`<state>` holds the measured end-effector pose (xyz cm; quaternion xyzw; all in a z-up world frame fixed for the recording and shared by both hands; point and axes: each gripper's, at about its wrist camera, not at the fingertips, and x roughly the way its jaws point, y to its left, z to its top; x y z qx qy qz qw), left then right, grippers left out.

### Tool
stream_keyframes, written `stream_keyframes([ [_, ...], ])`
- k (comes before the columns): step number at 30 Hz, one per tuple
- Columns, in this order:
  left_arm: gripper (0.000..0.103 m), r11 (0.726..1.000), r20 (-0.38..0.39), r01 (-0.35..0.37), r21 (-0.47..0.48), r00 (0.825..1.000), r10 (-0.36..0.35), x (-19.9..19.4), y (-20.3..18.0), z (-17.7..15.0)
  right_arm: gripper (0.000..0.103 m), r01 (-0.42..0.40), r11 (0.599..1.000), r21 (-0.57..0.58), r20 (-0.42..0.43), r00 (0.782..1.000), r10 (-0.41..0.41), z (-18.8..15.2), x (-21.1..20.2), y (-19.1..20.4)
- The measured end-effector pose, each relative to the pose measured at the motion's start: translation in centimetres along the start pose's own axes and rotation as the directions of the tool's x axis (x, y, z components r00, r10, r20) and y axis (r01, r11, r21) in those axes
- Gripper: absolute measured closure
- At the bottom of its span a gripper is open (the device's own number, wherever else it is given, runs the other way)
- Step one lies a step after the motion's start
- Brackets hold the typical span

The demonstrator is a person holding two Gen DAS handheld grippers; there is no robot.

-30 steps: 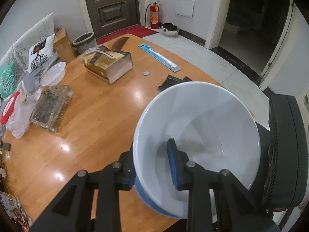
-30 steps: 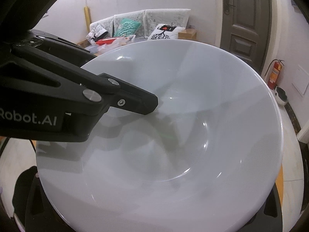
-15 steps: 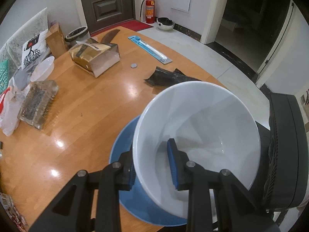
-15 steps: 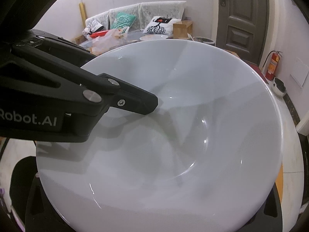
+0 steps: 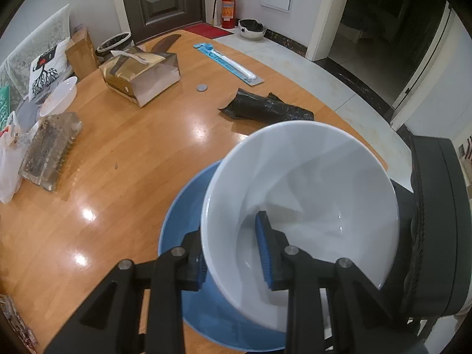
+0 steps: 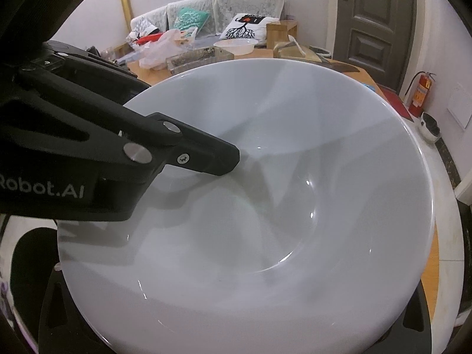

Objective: Organize plates and bowls

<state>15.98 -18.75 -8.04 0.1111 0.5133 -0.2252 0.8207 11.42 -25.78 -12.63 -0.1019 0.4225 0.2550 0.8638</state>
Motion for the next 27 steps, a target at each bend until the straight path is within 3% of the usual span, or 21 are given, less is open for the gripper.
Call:
stream_keyframes([
  [27, 0.078, 1.000, -0.011, 0.019, 0.005, 1.000, -0.019, -0.03, -0.15, -0.04, 0.001, -0.003, 1.000, 0.008, -0.032, 0.999, 0.004, 0.04, 0.17, 0.01],
])
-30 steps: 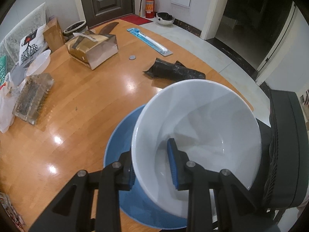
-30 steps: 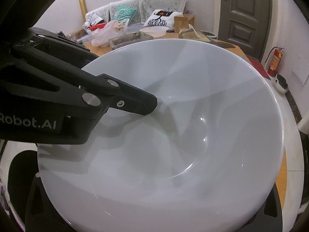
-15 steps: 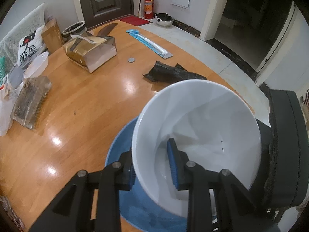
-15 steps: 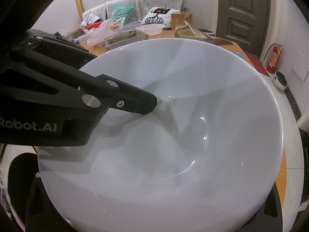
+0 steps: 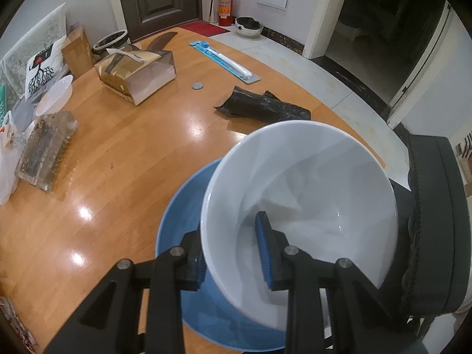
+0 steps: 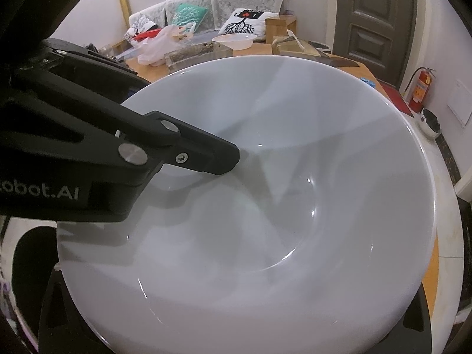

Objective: Organize plates and bowls

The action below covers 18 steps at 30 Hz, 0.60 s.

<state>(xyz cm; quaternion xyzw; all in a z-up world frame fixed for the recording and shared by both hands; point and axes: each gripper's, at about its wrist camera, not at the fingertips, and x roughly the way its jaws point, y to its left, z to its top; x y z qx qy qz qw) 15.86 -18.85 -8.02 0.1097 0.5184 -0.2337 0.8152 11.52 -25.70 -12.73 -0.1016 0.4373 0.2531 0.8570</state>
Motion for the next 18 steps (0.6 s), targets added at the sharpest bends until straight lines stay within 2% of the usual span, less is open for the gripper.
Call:
stream_keyframes([
  [6, 0.075, 1.000, 0.011, -0.014, 0.006, 1.000, 0.014, -0.1, -0.3, -0.2, 0.001, 0.005, 1.000, 0.004, -0.010, 1.000, -0.005, 0.1, 0.0, 0.1],
  [18, 0.060, 1.000, 0.073, -0.017, 0.004, 0.997, 0.016, -1.8, -0.3, -0.5, 0.001, 0.045, 0.998, -0.033, -0.027, 0.999, -0.046, -0.2, -1.2, 0.5],
])
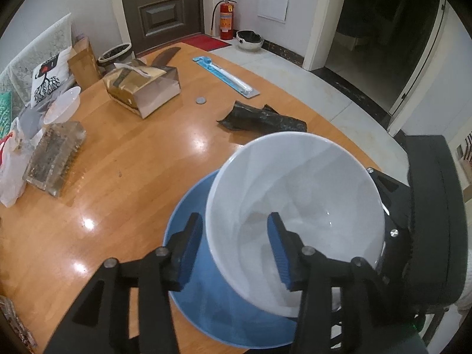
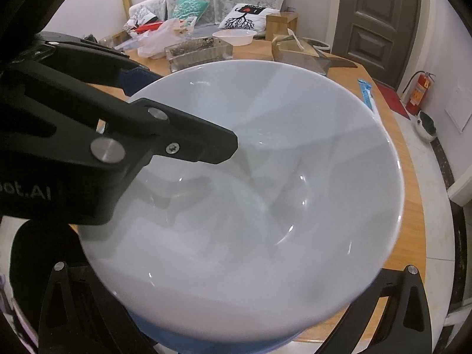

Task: Organize plates and bowls
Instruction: 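Lower the bowls onto the blue plate and open both grippers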

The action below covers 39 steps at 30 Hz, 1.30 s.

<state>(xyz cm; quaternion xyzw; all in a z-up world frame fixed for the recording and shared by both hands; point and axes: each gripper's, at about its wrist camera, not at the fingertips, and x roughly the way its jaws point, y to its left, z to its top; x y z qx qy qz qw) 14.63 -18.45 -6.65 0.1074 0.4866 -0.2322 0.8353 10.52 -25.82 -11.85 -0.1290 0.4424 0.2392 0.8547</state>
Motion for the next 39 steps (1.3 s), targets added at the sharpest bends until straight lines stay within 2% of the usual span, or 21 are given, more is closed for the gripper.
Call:
stream_keyframes([
  [7, 0.055, 1.000, 0.025, 0.014, -0.018, 1.000, -0.014, -1.0, 0.2, 0.0, 0.001, 0.039, 0.999, -0.031, 0.025, 0.999, -0.038, -0.4, -1.6, 0.5],
  [12, 0.053, 0.999, 0.049, 0.022, -0.031, 0.999, -0.021, -2.3, 0.1, -0.2, 0.002, 0.022, 1.000, 0.009, 0.062, 0.998, -0.023, -0.8, -3.0, 0.2],
  [15, 0.040, 0.999, 0.075, 0.019, -0.033, 0.997, -0.017, -3.4, 0.2, -0.4, 0.002, 0.002, 0.999, 0.037, 0.098, 0.995, -0.006, -0.9, -4.4, 0.2],
  [18, 0.038, 1.000, 0.103, 0.012, -0.028, 0.995, -0.009, -4.5, 0.1, -0.8, 0.002, -0.004, 0.999, 0.037, 0.127, 0.992, -0.001, -1.0, -6.0, 0.6],
  [20, 0.034, 0.999, 0.123, 0.016, -0.034, 0.992, -0.012, -5.3, 0.1, -1.1, 0.002, 0.007, 1.000, 0.027, 0.147, 0.989, -0.011, -0.9, -7.0, 1.1],
  [22, 0.023, 0.999, 0.154, 0.021, -0.039, 0.988, -0.014, -6.2, 0.1, -1.4, 0.002, 0.009, 1.000, 0.017, 0.166, 0.986, -0.011, -0.8, -7.8, 1.5],
  [28, 0.016, 0.998, 0.233, 0.001, -0.059, 0.972, 0.013, -8.4, 0.5, -2.4, 0.002, 0.032, 0.999, -0.007, 0.219, 0.975, -0.030, -0.4, -9.8, 2.4],
  [33, 0.012, 0.995, 0.306, -0.020, -0.101, 0.951, 0.050, -10.3, 1.4, -3.5, 0.002, 0.038, 0.999, -0.010, 0.273, 0.961, -0.034, 0.3, -11.2, 2.5],
  [36, 0.001, 0.990, 0.352, -0.043, -0.133, 0.932, 0.088, -11.3, 2.2, -4.0, 0.002, 0.040, 0.999, -0.001, 0.300, 0.953, -0.038, 0.7, -11.7, 2.4],
  [39, 0.001, 0.983, 0.408, -0.074, -0.167, 0.902, 0.137, -12.4, 2.7, -4.9, 0.001, 0.038, 0.999, 0.014, 0.340, 0.940, -0.041, 1.0, -12.3, 2.2],
])
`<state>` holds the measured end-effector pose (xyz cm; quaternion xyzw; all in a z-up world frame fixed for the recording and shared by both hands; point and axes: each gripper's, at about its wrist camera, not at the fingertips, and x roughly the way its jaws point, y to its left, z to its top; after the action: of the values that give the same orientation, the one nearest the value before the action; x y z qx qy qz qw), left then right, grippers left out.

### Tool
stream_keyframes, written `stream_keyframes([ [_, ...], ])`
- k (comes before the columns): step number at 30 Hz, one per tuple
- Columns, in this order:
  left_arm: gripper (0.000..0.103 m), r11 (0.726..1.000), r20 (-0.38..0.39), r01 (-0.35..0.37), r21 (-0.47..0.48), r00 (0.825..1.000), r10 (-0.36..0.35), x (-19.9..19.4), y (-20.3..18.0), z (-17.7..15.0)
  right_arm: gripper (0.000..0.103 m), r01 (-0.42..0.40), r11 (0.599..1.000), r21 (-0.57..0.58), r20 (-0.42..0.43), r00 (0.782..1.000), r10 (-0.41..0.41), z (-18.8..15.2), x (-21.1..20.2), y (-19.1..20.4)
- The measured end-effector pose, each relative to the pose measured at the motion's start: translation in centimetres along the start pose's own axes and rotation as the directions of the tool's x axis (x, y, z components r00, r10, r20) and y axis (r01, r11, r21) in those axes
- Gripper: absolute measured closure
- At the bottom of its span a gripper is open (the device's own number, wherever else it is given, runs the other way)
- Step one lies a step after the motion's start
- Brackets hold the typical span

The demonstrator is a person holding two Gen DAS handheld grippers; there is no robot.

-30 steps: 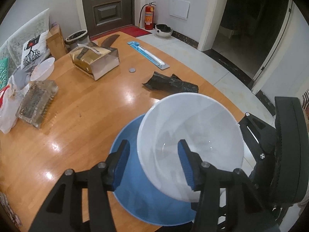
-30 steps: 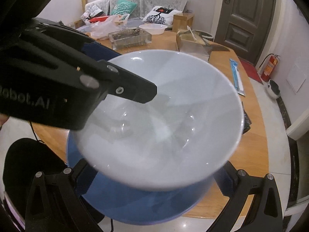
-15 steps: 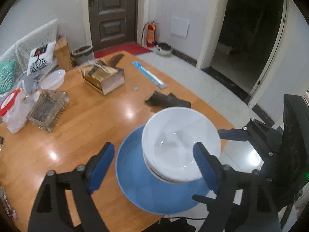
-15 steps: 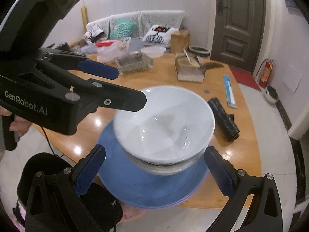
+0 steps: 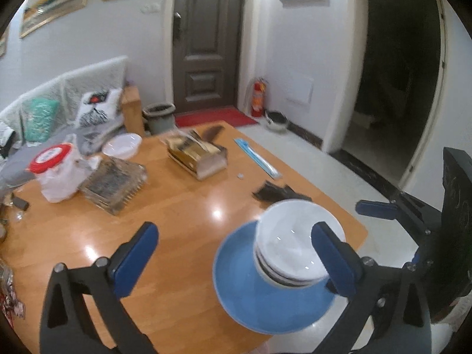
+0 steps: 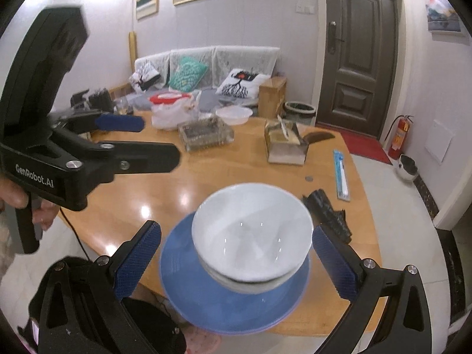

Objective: Organize plates and bowls

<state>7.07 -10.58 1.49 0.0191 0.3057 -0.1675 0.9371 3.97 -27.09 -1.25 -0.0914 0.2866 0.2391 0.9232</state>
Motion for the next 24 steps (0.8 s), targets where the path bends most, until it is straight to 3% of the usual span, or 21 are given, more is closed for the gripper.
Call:
stream_keyframes([
  [3, 0.001, 0.998, 0.039, -0.058, -0.015, 0.998, 0.058, -1.1, 0.6, -0.4, 0.001, 0.004, 1.000, 0.008, 0.048, 0.999, -0.004, 0.5, -0.6, 0.1],
  [10, 0.001, 0.981, 0.114, -0.190, -0.047, 0.974, 0.195, -2.9, 2.1, -1.5, 0.001, 0.009, 1.000, -0.008, 0.139, 0.990, -0.008, 2.0, -1.2, 1.1],
  [24, 0.001, 0.940, 0.203, -0.310, -0.145, 0.920, 0.335, -6.0, 4.9, -2.6, 0.001, -0.026, 1.000, 0.007, 0.217, 0.976, 0.024, 3.6, -1.6, 1.9],
])
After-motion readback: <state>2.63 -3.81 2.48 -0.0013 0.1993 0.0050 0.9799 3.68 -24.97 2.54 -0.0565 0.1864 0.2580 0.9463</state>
